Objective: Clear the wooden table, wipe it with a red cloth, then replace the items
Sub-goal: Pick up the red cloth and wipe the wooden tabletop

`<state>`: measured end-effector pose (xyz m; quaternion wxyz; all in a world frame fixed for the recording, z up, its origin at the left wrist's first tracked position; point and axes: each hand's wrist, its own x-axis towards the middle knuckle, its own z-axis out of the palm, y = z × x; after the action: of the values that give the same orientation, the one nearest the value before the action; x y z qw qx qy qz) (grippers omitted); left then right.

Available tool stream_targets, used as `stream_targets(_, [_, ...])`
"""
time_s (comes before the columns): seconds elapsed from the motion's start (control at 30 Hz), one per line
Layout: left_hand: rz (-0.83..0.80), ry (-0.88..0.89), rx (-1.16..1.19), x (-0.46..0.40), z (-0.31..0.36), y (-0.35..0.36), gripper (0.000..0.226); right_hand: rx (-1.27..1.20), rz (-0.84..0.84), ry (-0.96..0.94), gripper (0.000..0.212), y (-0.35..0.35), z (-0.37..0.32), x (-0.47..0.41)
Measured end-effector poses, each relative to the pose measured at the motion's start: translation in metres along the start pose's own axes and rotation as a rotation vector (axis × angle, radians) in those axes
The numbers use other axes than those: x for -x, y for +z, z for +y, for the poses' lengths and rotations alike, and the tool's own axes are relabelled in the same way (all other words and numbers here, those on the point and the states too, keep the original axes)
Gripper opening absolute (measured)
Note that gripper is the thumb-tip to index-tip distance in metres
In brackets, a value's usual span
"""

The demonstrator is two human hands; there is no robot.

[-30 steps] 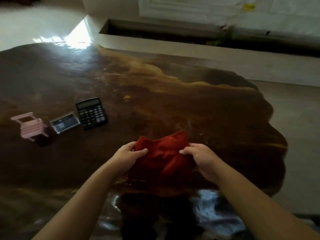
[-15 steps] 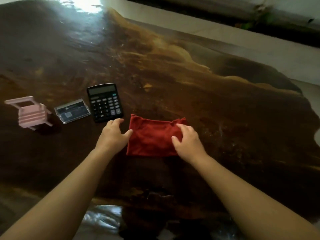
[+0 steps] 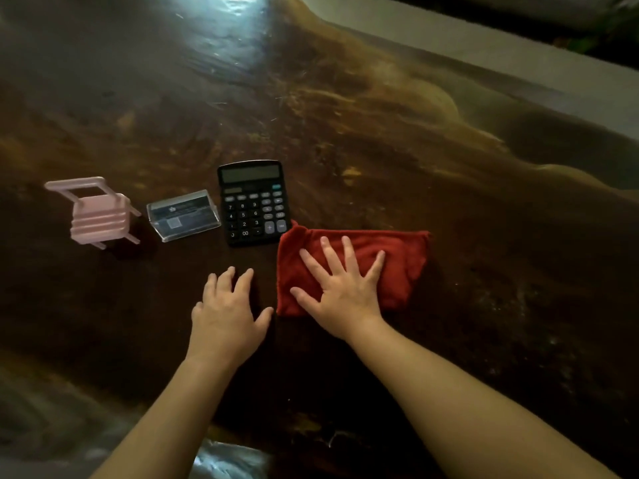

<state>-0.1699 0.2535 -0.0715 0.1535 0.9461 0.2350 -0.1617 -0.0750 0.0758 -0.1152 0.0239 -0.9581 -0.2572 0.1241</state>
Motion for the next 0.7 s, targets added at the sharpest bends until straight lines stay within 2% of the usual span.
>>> stream_targets(0.13, [0.018,0.032,-0.007,-0.004,0.001,-0.006,0.086,0.0,0.031,-0.119,0.073,-0.011,0.019,-0.043])
stream_targets(0.23, [0.03,0.048,-0.017,-0.008,0.006,-0.009,0.085,-0.043,0.042,-0.098,0.069,-0.016,0.032,-0.059])
stream_targets(0.43, [-0.003,0.104,-0.042,-0.01,0.038,-0.004,0.086,-0.114,0.086,0.09,0.066,-0.014,0.079,-0.042])
stream_targets(0.7, [-0.043,0.257,-0.12,-0.006,0.12,0.017,0.085,-0.132,0.105,0.413,0.068,-0.011,0.234,0.049])
